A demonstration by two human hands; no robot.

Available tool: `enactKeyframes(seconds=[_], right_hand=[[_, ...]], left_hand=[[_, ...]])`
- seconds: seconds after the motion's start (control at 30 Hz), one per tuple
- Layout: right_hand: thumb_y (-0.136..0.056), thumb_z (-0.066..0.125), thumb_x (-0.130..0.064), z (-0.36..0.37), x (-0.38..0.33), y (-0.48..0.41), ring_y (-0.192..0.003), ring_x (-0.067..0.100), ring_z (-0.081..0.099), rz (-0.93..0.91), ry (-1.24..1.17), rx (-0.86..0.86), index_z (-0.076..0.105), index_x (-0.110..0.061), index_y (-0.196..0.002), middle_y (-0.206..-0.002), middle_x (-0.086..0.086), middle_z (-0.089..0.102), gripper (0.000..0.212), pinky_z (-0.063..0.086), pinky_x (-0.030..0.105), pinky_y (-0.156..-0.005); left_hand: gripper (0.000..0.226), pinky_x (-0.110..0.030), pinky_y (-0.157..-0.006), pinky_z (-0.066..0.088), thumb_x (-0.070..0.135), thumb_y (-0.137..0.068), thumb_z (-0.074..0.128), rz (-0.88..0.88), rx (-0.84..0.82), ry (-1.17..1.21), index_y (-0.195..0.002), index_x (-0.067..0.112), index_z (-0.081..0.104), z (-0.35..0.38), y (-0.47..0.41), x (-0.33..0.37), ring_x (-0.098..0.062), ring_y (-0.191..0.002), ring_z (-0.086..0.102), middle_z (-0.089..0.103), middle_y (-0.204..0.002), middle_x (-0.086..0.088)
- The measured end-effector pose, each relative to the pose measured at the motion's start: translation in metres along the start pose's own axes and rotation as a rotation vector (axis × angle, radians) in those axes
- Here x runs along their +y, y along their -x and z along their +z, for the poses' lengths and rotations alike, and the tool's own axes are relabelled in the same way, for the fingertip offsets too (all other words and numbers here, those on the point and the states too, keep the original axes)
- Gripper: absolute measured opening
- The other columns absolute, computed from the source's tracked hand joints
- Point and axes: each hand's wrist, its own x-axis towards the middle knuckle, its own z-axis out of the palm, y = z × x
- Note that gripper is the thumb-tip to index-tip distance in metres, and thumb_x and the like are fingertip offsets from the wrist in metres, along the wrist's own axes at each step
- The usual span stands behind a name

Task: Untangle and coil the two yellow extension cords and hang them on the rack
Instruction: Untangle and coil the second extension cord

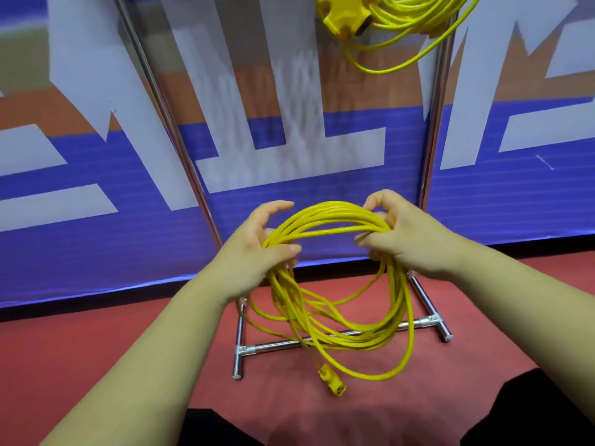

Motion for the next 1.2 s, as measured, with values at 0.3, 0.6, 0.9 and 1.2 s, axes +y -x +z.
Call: enactKeyframes(seconds=[0.3,0.6,0.9,1.2], right_hand=[[-0.072,0.084,-0.023,0.018,-0.003,0.006,-0.068,0.02,0.051,-0.039,0.102,-0.198,0.045,-0.027,-0.112,-0.078,0.008,0.061,0.056,0.042,0.043,-0.068],[-0.083,0.08,-0.019,0.033,-0.018,0.004,-0.059,0.021,0.046,-0.243,0.091,-0.128,0.053,-0.025,-0.109,-0.067,0.013,0.055,0.038,0.04,0.039,-0.058],[-0.089,0.074,-0.015,0.014,-0.011,0.009,-0.057,0.018,0.047,-0.16,0.174,-0.188,0.049,-0.021,-0.107,-0.066,0.0,0.055,0.031,0.042,0.038,-0.057],[-0.082,0.081,-0.015,0.019,-0.023,0.01,-0.069,0.027,0.069,-0.158,0.361,-0.32,0.043,-0.02,-0.103,-0.08,0.011,0.071,0.044,0.056,0.047,-0.07]], left_hand=[[0.028,-0.035,-0.055,0.049,0.02,-0.095,0.065,-0.009,-0.139,-0.334,-0.112,0.03,0.045,0.005,0.006,0.02,-0.014,-0.057,0.056,0.061,-0.065,-0.003],[0.051,-0.038,-0.058,0.051,0.009,-0.081,0.078,0.013,-0.09,-0.329,-0.116,0.037,0.052,0.006,0.008,0.018,-0.016,-0.056,0.057,0.061,-0.065,0.002],[0.064,-0.04,-0.06,0.056,0.01,-0.082,0.076,-0.073,-0.09,-0.332,-0.13,0.037,0.044,0.008,0.002,-0.002,-0.015,-0.06,0.064,0.064,-0.074,0.001],[0.058,-0.043,-0.061,0.052,0.015,-0.079,0.072,-0.01,-0.171,-0.537,-0.123,0.034,0.04,0.021,0.0,0.015,-0.02,-0.06,0.06,0.066,-0.077,-0.001]])
